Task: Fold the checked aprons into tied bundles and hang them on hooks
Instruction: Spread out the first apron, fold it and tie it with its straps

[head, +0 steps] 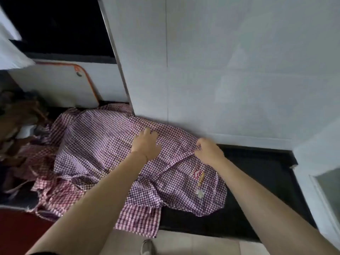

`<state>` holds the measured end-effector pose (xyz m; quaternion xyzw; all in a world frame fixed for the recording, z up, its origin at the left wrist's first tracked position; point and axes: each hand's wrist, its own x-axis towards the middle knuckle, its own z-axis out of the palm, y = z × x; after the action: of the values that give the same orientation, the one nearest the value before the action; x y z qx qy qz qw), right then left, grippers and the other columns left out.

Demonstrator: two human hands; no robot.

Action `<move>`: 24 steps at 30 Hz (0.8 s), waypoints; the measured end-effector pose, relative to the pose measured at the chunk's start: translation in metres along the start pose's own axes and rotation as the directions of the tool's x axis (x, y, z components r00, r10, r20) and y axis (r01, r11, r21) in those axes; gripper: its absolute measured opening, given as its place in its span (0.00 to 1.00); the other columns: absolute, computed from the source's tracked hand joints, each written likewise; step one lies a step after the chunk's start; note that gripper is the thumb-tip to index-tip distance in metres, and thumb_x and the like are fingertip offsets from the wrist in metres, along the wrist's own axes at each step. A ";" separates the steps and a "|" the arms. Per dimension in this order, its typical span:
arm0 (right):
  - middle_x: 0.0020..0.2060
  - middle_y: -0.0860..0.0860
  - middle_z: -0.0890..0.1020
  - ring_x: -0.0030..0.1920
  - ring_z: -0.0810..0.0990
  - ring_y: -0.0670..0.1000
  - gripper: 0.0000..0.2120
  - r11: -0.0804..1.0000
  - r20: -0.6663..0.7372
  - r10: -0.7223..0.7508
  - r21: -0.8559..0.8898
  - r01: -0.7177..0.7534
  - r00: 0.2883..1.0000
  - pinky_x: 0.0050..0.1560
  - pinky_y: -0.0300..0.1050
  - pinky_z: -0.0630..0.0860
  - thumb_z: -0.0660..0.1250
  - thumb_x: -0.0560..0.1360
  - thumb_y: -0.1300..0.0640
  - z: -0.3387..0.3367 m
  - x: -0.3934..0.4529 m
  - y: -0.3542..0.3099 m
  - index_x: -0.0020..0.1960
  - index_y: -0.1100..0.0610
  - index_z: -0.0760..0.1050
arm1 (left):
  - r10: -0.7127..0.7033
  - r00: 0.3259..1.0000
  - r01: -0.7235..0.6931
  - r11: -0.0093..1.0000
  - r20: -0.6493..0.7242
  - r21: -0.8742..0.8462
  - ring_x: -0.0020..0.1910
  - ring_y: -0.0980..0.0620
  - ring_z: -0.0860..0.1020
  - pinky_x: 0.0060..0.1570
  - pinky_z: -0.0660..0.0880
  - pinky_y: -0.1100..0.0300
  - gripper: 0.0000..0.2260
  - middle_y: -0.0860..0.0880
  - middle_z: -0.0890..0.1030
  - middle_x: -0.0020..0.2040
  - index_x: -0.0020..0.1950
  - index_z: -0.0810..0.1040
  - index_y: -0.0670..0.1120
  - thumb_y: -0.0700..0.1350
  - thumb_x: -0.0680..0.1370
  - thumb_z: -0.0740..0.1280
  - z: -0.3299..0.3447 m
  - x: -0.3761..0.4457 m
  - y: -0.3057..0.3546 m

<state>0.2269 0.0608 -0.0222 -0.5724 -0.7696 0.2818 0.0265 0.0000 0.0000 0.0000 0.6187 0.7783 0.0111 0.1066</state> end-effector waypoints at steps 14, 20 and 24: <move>0.45 0.57 0.80 0.40 0.77 0.53 0.11 0.490 0.262 0.658 0.563 -0.666 0.706 0.42 0.46 0.73 0.68 0.78 0.52 0.088 -0.010 0.037 0.43 0.60 0.75 | 0.064 0.983 -0.089 0.985 0.169 0.146 0.67 0.43 0.70 0.68 0.67 0.45 0.19 0.47 0.72 0.68 0.71 0.71 0.51 0.49 0.79 0.65 0.091 0.001 -0.043; 0.40 0.55 0.77 0.38 0.76 0.52 0.13 0.405 0.141 0.677 0.748 -0.526 0.722 0.34 0.45 0.68 0.56 0.80 0.53 0.076 -0.005 0.040 0.42 0.59 0.71 | 0.139 0.990 -0.140 0.977 0.020 0.161 0.53 0.48 0.77 0.59 0.71 0.53 0.11 0.51 0.81 0.50 0.51 0.82 0.49 0.40 0.79 0.60 0.074 0.004 -0.036; 0.49 0.55 0.78 0.43 0.76 0.51 0.09 0.427 0.050 0.637 0.808 -0.406 0.769 0.38 0.46 0.70 0.57 0.83 0.53 0.055 -0.013 0.054 0.56 0.59 0.71 | 0.148 0.978 -0.144 0.989 -0.147 0.037 0.41 0.49 0.75 0.51 0.71 0.53 0.09 0.51 0.77 0.38 0.39 0.78 0.47 0.38 0.76 0.61 0.065 0.003 -0.010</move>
<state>0.2588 0.0368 -0.0895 -0.7438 -0.3370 0.5018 0.2851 0.0011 -0.0066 -0.0655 0.6731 0.7365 0.0550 0.0388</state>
